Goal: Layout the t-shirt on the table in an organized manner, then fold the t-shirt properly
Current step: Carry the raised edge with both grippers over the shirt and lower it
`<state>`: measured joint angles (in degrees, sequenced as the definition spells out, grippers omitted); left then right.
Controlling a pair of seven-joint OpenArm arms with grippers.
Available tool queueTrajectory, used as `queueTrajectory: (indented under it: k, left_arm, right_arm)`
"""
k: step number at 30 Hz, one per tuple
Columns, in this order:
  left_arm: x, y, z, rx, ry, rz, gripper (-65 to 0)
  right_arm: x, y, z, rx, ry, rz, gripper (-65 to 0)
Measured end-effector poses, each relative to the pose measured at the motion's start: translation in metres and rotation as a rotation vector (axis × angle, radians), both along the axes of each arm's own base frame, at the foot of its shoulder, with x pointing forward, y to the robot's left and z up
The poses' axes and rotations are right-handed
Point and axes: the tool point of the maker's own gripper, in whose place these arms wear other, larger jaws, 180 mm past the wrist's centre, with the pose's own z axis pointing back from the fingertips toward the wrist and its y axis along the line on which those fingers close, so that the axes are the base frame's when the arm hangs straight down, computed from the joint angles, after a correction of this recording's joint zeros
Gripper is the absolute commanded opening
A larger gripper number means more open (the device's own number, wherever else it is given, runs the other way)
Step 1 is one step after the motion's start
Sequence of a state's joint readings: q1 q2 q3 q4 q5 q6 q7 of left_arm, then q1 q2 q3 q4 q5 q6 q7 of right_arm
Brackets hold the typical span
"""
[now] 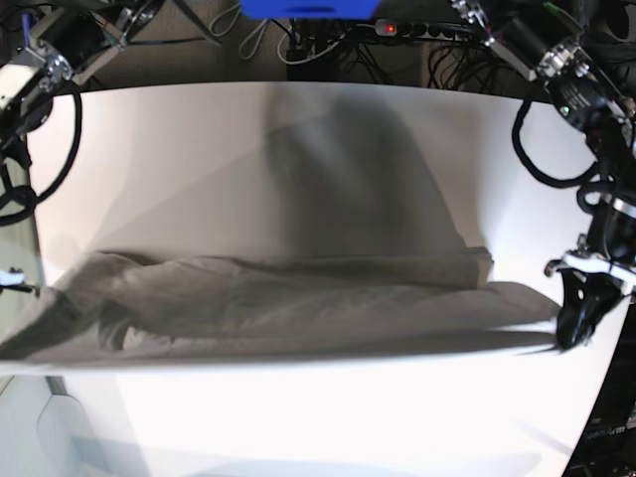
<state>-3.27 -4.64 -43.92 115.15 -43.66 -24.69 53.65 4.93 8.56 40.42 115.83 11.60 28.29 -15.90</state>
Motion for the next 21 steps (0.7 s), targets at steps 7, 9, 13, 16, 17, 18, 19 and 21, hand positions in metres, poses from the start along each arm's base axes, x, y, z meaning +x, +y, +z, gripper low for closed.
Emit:
queueTrajectory:
  k: [7,9,13,16,17,18,19,21]
  left_arm:
    - [-0.017,0.007,-0.011,-0.03,0.027,-0.006,-64.7]
    - [-0.016,0.006,-0.01,-0.034,0.02,-0.01,-64.7]
    - [-0.01,0.002,-0.005,-0.041,0.006,-0.013,-64.7]
    - [0.01,-0.012,0.0,-0.001,0.003,-0.011,-64.7]
    - [0.015,-0.019,-0.001,0.017,0.011,-0.018,-64.7]
    - [0.021,-0.026,-0.004,0.044,0.029,-0.024,-64.7]
    - [0.026,-0.034,-0.004,0.061,0.036,-0.041,-64.7]
    - [0.038,-0.045,0.007,0.093,0.013,-0.043,-64.7]
  right_arm:
    - [-0.024,-0.017,-0.005,0.023,-0.024,-0.025,-64.8]
    - [-0.026,-0.019,-0.003,0.003,-0.016,-0.025,-64.8]
    - [-0.023,-0.016,-0.004,0.004,-0.013,-0.016,-64.8]
    - [-0.01,0.005,-0.005,-0.009,-0.002,0.054,-64.8]
    - [-0.004,0.011,-0.004,-0.017,0.007,0.076,-64.8]
    - [0.002,0.016,0.001,-0.03,0.003,0.091,-64.8]
    - [0.007,0.022,0.004,-0.035,0.004,0.11,-64.8]
    - [0.02,0.028,0.01,-0.047,0.032,0.129,-64.8]
